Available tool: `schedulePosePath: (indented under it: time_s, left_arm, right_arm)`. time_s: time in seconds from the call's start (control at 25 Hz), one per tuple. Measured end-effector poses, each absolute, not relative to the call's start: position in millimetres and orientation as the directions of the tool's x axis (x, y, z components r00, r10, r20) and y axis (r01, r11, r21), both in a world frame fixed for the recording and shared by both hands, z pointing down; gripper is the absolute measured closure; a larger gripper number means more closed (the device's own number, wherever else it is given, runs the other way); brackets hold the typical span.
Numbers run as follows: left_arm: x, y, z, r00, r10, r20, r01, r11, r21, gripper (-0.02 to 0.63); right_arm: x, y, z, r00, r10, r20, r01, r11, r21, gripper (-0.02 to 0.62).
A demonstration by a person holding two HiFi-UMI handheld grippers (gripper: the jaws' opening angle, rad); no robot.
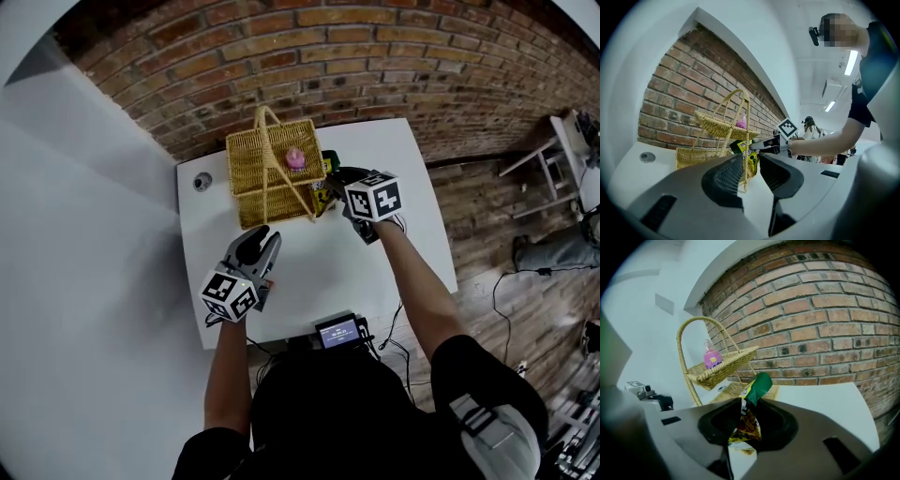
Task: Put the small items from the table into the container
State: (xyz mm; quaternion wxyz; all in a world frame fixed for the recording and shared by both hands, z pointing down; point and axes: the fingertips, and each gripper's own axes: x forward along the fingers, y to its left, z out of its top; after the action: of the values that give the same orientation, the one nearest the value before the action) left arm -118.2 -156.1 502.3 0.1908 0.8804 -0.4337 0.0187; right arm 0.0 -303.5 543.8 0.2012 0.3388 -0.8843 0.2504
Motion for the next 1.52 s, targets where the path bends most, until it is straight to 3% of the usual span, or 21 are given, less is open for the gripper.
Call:
schedulePosePath:
  time_s: [1.08, 1.52]
  left_arm:
    - [-125.4, -152.0, 523.6, 0.605, -0.758, 0.244, -0.784, -0.512, 0.351, 0.489]
    - [-121.0, -149.4, 525.0, 0.604, -0.759, 0.244, -0.784, -0.510, 0.355, 0.489]
  right_arm:
    - [-32.1, -322.5, 595.3, -0.687, -0.500, 0.527, -0.715, 0.594, -0.368, 0.488]
    - [-32.1, -327.5, 602.8, -0.630, -0.503, 0.591, -0.737, 0.628, -0.251, 0.485]
